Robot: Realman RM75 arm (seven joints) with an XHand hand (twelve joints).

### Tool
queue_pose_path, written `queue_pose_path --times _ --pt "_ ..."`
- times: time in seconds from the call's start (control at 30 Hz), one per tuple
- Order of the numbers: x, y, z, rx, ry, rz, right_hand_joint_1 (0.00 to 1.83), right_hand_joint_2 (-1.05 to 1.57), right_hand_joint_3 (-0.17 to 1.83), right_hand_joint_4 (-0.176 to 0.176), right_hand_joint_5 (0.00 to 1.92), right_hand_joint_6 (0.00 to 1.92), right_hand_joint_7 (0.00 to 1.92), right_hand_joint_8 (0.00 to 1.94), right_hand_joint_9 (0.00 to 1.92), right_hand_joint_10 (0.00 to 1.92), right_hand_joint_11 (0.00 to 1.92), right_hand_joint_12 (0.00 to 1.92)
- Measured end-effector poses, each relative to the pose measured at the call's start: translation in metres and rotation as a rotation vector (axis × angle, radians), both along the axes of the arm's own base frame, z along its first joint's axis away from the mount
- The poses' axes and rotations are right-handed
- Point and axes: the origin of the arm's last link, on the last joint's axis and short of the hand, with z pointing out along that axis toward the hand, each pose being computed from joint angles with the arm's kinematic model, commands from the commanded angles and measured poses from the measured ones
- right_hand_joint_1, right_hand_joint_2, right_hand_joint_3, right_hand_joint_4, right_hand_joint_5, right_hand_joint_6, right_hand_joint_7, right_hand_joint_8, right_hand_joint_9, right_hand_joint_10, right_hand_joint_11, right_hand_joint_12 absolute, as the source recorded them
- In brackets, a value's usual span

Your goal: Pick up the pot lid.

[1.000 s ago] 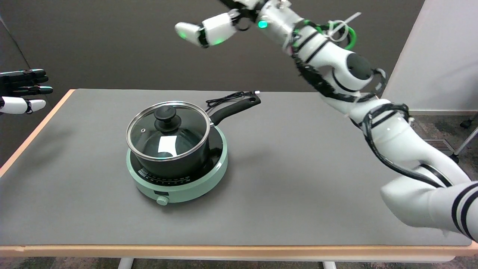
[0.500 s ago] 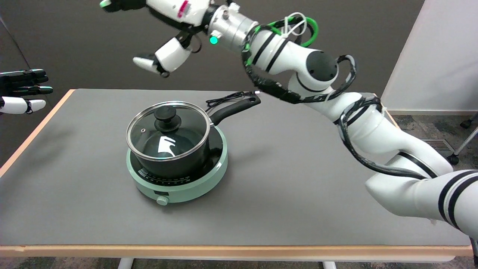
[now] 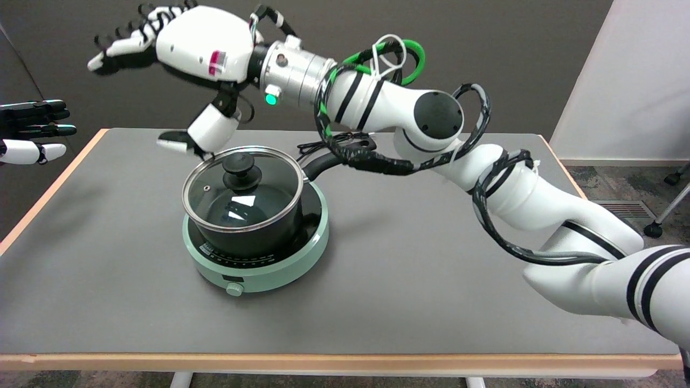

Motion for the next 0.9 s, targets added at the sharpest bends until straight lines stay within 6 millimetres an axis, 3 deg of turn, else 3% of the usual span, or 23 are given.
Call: queue_pose_path --times 0.37,0.9 --pt "-0.030 0.009 -0.007 0.033 0.072 -0.038 0.74 0.50 0.93 0.100 0.45 0.20 0.54 0.19 0.51 0.28 0.32 0.59" --pt "-0.072 -0.023 -0.006 -0.031 0.158 -0.149 0.87 0.59 0.93 0.159 0.64 0.37 0.74 0.24 0.67 0.42 0.40 0.72"
